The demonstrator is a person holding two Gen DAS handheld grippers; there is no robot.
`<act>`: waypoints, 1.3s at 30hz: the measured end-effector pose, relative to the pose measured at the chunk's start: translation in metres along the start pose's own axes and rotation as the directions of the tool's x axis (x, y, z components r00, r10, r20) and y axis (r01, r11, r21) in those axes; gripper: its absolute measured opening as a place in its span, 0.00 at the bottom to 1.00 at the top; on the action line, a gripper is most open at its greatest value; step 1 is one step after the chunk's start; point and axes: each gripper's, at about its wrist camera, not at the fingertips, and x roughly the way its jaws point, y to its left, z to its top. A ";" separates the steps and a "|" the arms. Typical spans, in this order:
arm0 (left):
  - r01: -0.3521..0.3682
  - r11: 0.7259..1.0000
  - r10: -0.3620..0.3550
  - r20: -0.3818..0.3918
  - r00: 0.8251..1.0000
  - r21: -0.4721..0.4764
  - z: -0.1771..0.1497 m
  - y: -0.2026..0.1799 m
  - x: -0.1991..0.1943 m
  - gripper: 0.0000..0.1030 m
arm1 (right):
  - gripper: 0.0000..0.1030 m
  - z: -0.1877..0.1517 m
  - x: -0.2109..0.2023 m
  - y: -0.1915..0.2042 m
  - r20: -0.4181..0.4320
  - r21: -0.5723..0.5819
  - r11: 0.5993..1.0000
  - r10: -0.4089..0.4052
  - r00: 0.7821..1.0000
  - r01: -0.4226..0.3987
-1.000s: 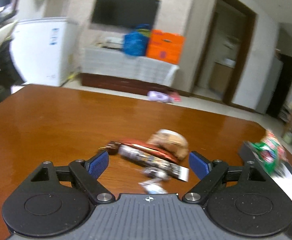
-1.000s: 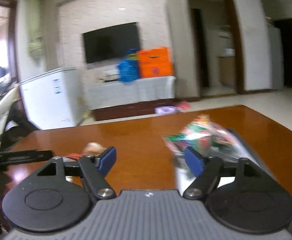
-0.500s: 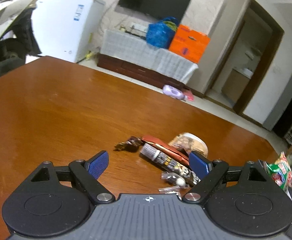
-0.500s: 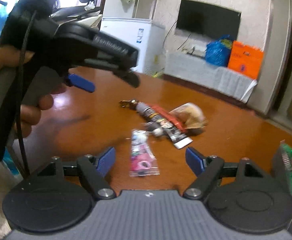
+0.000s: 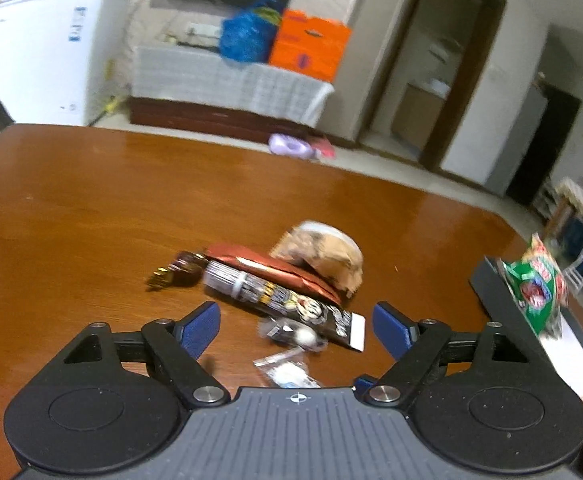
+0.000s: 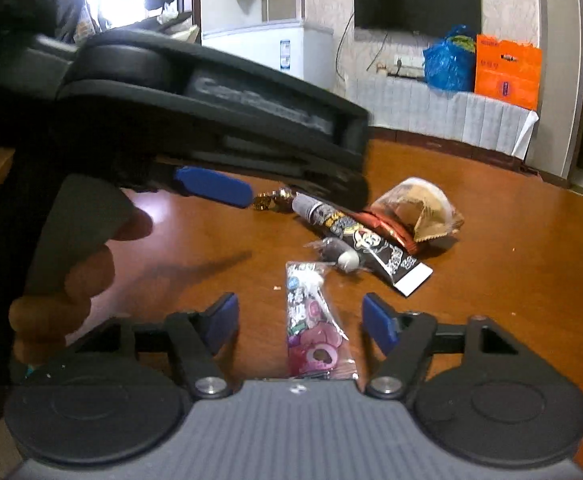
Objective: Organize snacks
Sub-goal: 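Move both tools from the tray back over the snack pile, then grasp the pink candy packet with the right tool while the left tool grasps the clear candy packet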
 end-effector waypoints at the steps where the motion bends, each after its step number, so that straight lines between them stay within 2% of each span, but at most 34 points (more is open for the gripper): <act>1: -0.004 1.000 0.004 -0.006 1.000 0.014 0.000 -0.003 0.004 0.79 | 0.62 0.000 0.003 0.000 -0.010 0.001 1.000 -0.004 1.000 0.004; 4: -0.027 0.998 0.029 -0.021 0.999 0.057 -0.002 -0.010 0.014 0.77 | 0.53 -0.001 0.002 -0.003 -0.008 0.015 1.000 -0.011 1.000 0.011; 6: -0.043 0.996 0.047 -0.038 0.998 0.082 -0.002 -0.013 0.022 0.71 | 0.49 -0.001 0.002 -0.004 -0.005 0.021 1.000 -0.015 1.000 0.015; 8: -0.048 0.995 0.053 -0.053 0.997 0.091 -0.003 -0.014 0.027 0.65 | 0.39 -0.002 0.002 -0.006 0.002 0.028 0.999 -0.030 1.000 0.030; 12: -0.062 0.993 0.070 -0.076 0.995 0.103 -0.005 -0.013 0.034 0.62 | 0.33 -0.002 0.002 -0.011 0.009 0.042 0.998 -0.043 0.999 0.043; 14: -0.068 0.991 0.078 -0.084 0.993 0.119 -0.007 -0.015 0.038 0.58 | 0.32 -0.003 0.002 -0.011 0.011 0.036 0.998 -0.051 0.999 0.051; 19: -0.093 0.982 0.107 -0.076 0.991 0.165 -0.011 -0.020 0.041 0.57 | 0.30 -0.002 0.001 -0.012 0.015 0.031 0.998 -0.055 0.998 0.055; 22: -0.118 0.970 0.133 -0.060 0.989 0.212 -0.013 -0.024 0.041 0.47 | 0.30 -0.003 0.002 -0.014 0.018 0.039 0.998 -0.051 0.999 0.050; 24: -0.111 0.969 0.126 -0.056 0.990 0.222 -0.013 -0.024 0.040 0.39 | 0.30 -0.003 0.002 -0.010 0.021 0.032 0.998 -0.053 0.998 0.052; 27: -0.107 0.968 0.121 -0.047 0.992 0.228 -0.014 -0.023 0.039 0.37 | 0.30 -0.005 0.002 -0.009 0.027 0.020 0.998 -0.056 0.998 0.055; 28: -0.107 0.968 0.119 -0.043 0.992 0.228 -0.014 -0.023 0.038 0.32 | 0.30 -0.006 0.001 -0.007 0.029 0.018 0.998 -0.058 0.998 0.057; 39: -0.076 0.972 0.088 -0.046 0.995 0.224 -0.008 -0.031 0.026 0.31 | 0.28 -0.010 -0.004 -0.008 0.048 0.020 0.998 -0.064 0.997 0.063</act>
